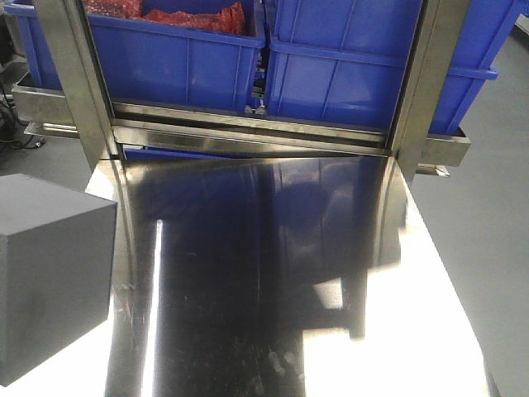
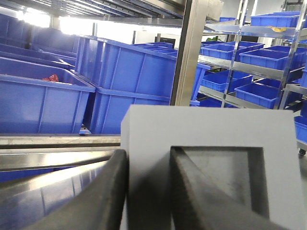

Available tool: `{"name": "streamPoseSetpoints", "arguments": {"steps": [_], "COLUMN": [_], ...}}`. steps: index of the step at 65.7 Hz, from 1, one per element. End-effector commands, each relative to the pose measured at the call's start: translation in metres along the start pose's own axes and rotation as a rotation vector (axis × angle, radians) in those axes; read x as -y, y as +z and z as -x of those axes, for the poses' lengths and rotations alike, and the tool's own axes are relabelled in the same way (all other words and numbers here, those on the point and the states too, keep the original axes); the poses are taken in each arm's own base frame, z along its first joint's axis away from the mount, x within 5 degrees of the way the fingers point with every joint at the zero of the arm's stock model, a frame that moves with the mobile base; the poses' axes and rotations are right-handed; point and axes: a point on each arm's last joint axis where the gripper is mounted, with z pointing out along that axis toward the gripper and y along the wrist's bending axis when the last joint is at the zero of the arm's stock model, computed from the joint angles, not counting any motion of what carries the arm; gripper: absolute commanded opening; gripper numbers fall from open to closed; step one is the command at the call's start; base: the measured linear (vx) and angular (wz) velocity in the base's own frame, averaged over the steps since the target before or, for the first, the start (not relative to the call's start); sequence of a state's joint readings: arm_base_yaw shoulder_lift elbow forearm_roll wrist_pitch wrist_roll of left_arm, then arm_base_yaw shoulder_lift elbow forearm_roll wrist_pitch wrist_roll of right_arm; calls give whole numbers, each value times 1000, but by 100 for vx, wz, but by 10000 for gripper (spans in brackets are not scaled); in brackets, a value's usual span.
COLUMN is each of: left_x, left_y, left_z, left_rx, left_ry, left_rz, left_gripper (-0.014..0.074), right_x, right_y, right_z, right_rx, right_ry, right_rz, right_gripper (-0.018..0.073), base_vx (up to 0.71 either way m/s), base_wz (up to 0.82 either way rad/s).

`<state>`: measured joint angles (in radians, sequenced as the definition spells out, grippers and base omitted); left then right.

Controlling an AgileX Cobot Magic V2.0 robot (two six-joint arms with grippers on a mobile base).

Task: Sort gray base to blue bin
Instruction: 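Raise the held gray block up close to the robot body, then turn the base away from the table while holding the block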

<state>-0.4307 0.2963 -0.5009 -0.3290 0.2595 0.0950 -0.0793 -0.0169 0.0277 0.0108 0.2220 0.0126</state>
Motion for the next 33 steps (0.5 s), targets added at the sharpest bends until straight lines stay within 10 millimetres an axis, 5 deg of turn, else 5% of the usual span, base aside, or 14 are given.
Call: {"name": "streamPoseSetpoints", "arguments": {"steps": [1,33], "left_x": [2,2], "left_y": [-1,-1], "left_z": [18,18], "left_rx": [125,124], "left_ry": [-23,-23], "left_rz": [-4,-4], "left_gripper": [4,4], "right_x": [0,0], "right_y": [0,0], "right_z": [6,6], "right_rx": [71,71], "right_ry": [-18,-18], "right_rz": [-1,-1], "right_gripper": [-5,-5], "base_vx": [0,-5], "base_wz": [-1,-20]}}
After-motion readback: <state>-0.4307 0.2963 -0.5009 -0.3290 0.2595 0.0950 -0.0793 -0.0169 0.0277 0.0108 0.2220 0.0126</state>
